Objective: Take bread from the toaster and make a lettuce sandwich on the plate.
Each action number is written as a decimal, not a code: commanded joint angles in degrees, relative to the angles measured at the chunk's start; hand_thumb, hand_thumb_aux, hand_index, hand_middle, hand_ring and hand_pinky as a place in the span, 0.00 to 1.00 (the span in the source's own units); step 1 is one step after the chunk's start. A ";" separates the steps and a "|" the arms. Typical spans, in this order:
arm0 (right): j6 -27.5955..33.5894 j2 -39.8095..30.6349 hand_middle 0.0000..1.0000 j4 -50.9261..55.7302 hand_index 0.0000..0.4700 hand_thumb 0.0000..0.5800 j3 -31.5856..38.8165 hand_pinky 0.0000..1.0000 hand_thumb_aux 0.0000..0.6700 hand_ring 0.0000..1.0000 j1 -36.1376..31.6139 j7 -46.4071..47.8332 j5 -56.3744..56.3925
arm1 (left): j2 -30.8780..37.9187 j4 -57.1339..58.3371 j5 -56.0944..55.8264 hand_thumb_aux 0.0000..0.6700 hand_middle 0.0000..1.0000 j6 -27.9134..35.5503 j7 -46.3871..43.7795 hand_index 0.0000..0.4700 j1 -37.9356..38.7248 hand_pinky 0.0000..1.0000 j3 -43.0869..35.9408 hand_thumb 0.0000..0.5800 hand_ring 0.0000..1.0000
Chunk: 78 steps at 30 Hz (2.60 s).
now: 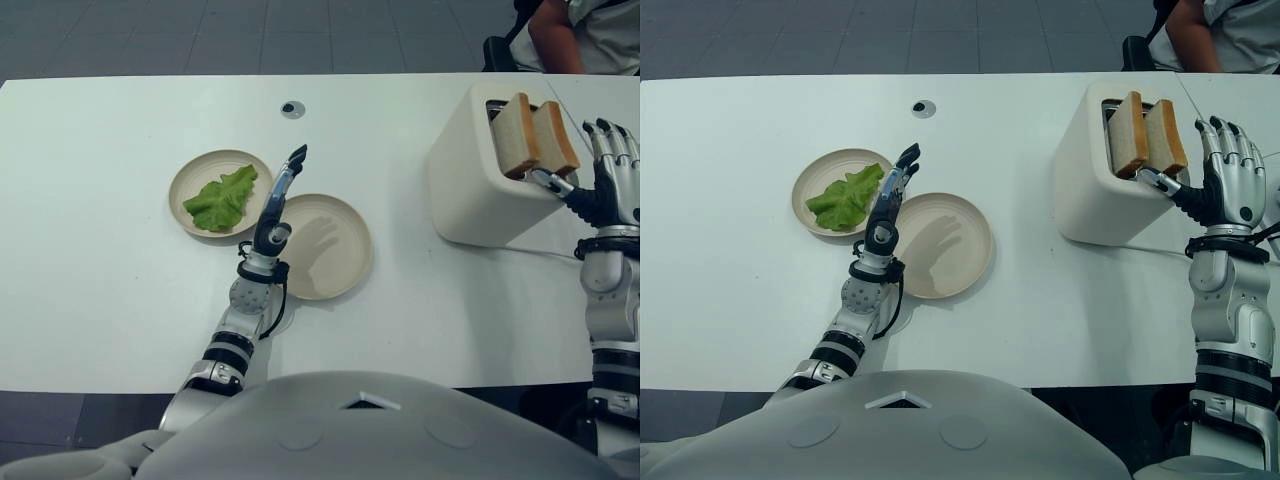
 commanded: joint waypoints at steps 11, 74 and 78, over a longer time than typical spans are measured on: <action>-15.85 6.41 1.00 -26.94 1.00 1.00 -2.03 1.00 1.00 1.00 -3.33 -19.48 7.92 | 0.77 -2.19 -1.14 0.00 0.00 -0.61 2.28 0.00 1.91 0.00 3.29 0.00 0.00; -13.20 5.36 0.28 -27.20 0.00 0.00 -0.95 0.28 0.00 0.28 -2.70 6.90 13.61 | 24.88 -6.66 28.46 0.00 0.00 21.30 9.70 0.00 -3.43 0.00 -18.18 0.00 0.00; -8.29 4.17 0.12 -22.16 0.00 0.00 -2.59 0.12 0.00 0.12 -0.90 5.84 5.35 | 26.15 -12.23 29.12 0.00 0.00 22.89 9.30 0.00 -1.94 0.00 -16.76 0.00 0.00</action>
